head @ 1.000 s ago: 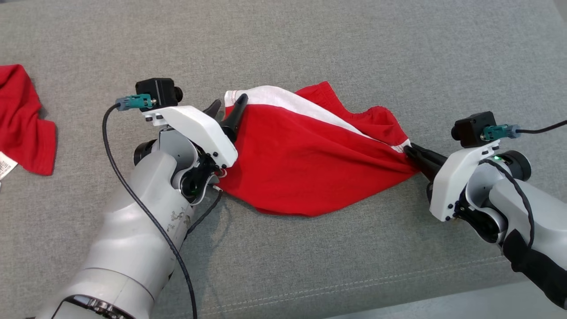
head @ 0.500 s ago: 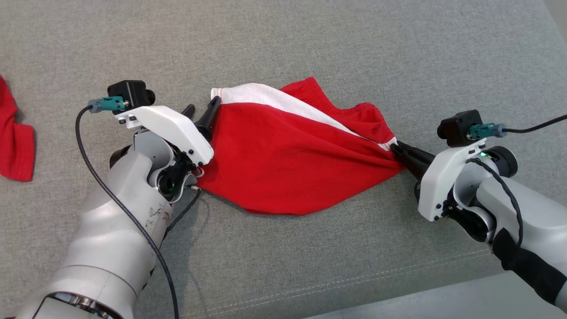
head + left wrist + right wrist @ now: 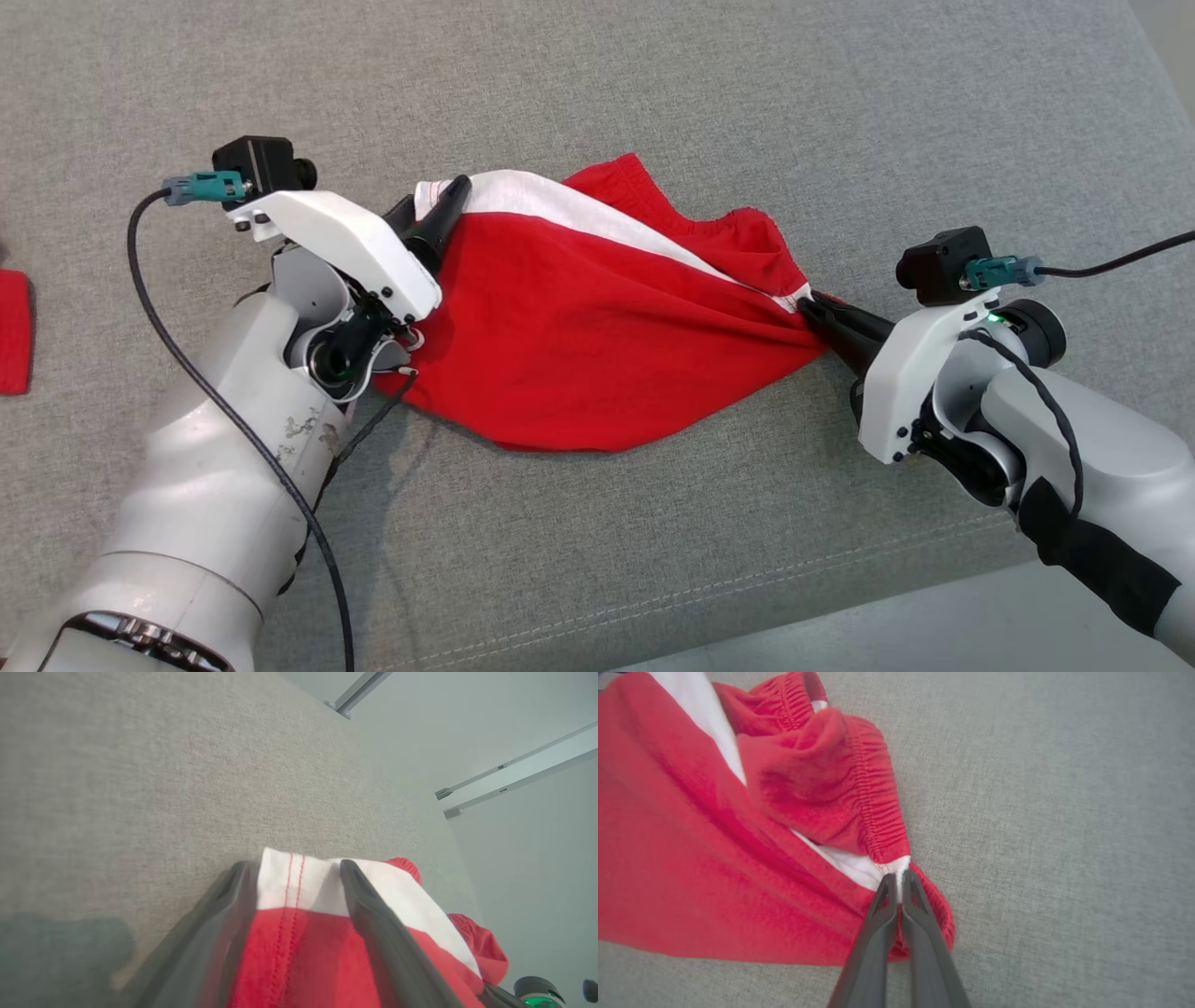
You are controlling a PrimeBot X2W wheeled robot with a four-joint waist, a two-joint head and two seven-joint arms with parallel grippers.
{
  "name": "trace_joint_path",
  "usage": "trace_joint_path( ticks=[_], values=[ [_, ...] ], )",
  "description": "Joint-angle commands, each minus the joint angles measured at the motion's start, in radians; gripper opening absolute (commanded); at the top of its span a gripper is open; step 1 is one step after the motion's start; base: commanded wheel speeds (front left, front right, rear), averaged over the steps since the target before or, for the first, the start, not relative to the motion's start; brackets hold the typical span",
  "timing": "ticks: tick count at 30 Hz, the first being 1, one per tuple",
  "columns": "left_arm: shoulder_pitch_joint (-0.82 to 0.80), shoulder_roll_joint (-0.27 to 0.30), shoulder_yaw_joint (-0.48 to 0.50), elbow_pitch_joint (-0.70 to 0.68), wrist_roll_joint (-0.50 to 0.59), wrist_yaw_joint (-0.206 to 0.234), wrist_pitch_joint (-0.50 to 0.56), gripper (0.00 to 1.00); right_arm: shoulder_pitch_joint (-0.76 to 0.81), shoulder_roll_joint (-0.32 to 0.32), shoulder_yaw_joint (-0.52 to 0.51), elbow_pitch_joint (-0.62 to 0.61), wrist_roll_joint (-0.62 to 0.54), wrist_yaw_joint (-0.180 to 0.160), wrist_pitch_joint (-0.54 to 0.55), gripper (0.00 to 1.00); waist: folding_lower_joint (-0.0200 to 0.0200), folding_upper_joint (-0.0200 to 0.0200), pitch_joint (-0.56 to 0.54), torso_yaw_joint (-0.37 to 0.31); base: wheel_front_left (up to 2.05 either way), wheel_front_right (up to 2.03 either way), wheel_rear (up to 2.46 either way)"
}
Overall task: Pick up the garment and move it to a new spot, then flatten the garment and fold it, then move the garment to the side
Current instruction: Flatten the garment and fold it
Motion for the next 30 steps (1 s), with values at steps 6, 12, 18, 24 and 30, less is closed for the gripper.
trace_joint_path(
  ticks=[6,12,18,24,30],
  values=[
    [-0.017,0.045,0.001,-0.042,-0.04,-0.007,-0.009,0.36,0.012,-0.001,0.014,-0.006,0.005,0.004,-0.011,0.0,0.0,0.0,0.005,-0.002,0.0,0.0,0.0],
    [-0.009,0.059,-0.031,-0.08,-0.077,-0.007,0.003,0.0,-0.003,0.003,0.016,-0.006,0.019,0.004,-0.02,0.0,0.0,0.0,0.005,-0.002,0.0,0.0,0.0],
    [-0.006,0.069,-0.048,-0.11,-0.104,-0.007,-0.025,0.0,-0.02,-0.01,0.009,-0.01,0.04,0.004,-0.053,0.0,0.0,0.0,-0.003,0.008,0.0,0.0,0.0],
    [-0.045,0.095,-0.038,-0.17,-0.121,-0.007,-0.129,0.0,-0.052,-0.021,-0.069,-0.079,0.122,0.004,-0.132,0.0,0.0,0.0,-0.024,0.041,0.0,0.0,0.0],
    [-0.16,0.217,-0.014,-0.249,-0.142,-0.007,-0.149,0.0,-0.155,-0.045,-0.245,-0.23,0.322,0.004,-0.157,0.0,0.0,0.0,-0.063,0.098,0.0,0.0,0.0]
  ],
)
